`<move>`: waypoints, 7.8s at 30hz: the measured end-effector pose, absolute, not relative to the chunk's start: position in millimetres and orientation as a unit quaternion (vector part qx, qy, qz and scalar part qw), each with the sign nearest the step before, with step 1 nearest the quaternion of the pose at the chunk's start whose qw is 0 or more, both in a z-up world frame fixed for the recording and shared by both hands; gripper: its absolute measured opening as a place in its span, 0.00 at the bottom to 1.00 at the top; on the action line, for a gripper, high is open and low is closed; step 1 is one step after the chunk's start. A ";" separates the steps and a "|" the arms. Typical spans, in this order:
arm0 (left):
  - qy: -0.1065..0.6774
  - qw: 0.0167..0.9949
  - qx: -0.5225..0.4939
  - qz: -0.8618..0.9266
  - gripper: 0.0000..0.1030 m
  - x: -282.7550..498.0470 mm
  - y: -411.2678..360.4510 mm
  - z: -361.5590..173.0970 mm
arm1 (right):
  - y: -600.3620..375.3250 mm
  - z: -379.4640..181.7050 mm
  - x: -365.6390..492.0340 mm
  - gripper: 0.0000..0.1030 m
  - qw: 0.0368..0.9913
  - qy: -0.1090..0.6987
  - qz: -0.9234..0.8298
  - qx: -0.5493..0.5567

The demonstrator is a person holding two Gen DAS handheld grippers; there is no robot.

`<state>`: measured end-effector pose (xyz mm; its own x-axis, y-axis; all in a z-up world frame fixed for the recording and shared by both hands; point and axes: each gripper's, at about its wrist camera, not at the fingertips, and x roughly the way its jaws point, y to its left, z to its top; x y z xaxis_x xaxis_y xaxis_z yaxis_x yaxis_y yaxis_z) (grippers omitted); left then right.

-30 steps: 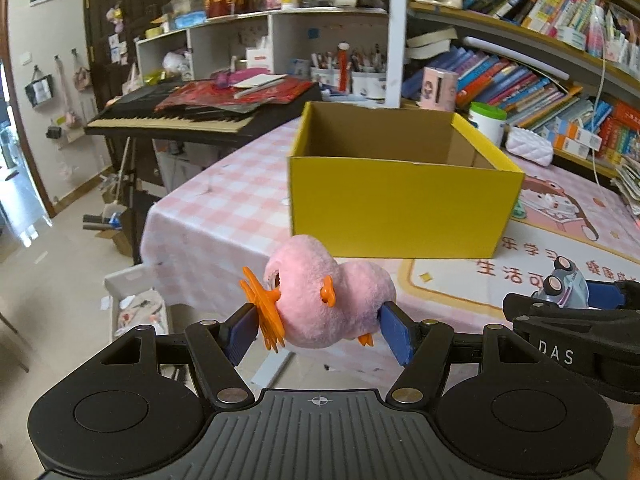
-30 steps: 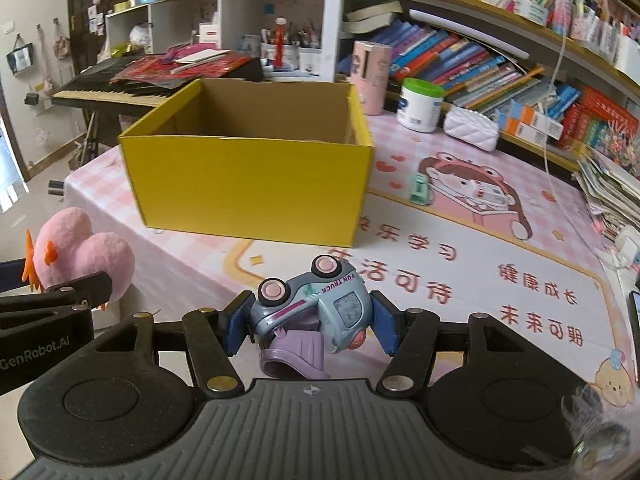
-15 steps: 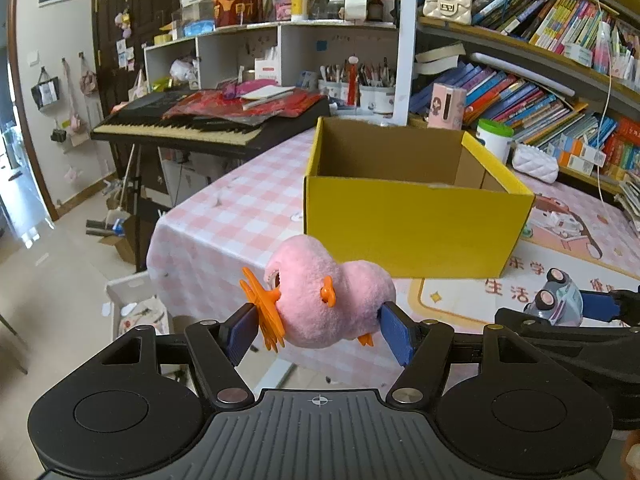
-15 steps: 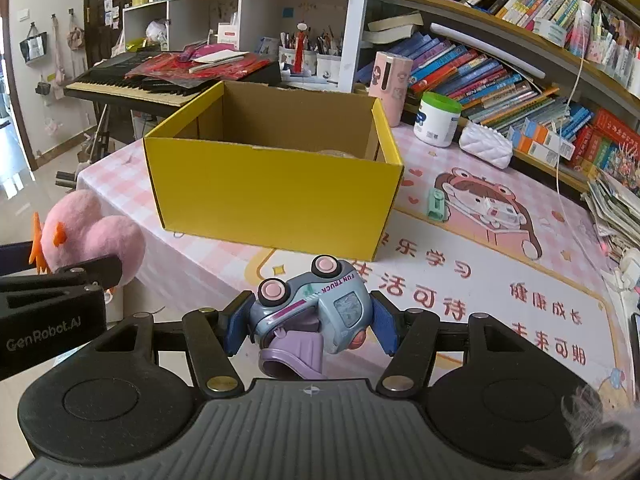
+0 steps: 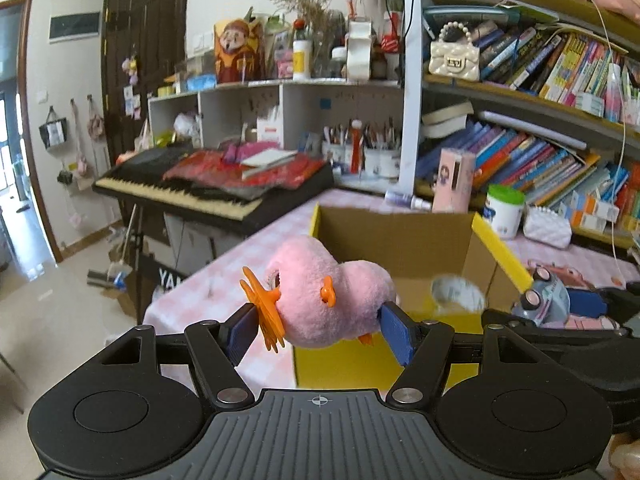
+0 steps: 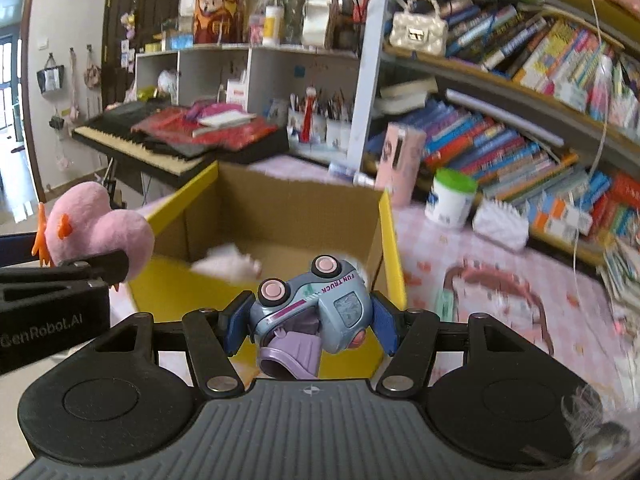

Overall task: Organize objects
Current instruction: 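Lower the chick into the box and open the left gripper while the right releases the car inside, then withdraw both open grippers from the box back over the table, then reach the right gripper to the white staple box and grasp it, then grasp the mint-green stapler with the left gripper while the right holds the staple box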

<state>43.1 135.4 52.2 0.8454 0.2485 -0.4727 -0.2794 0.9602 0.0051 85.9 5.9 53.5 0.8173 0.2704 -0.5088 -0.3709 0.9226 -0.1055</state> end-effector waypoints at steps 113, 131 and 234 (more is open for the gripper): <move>0.392 0.919 -0.012 0.040 0.87 -19.6 83.1 -12.2 | -74.3 -4.0 -2.2 0.81 0.929 0.365 0.021 -0.051; 0.392 0.920 -0.001 -0.014 0.87 26.5 22.4 -11.6 | -136.1 -3.1 27.5 0.81 0.928 0.369 -0.028 -0.036; 0.409 0.911 -0.010 0.045 0.22 289.6 -116.5 -66.7 | -304.3 -24.1 253.2 0.52 0.901 0.427 0.066 0.041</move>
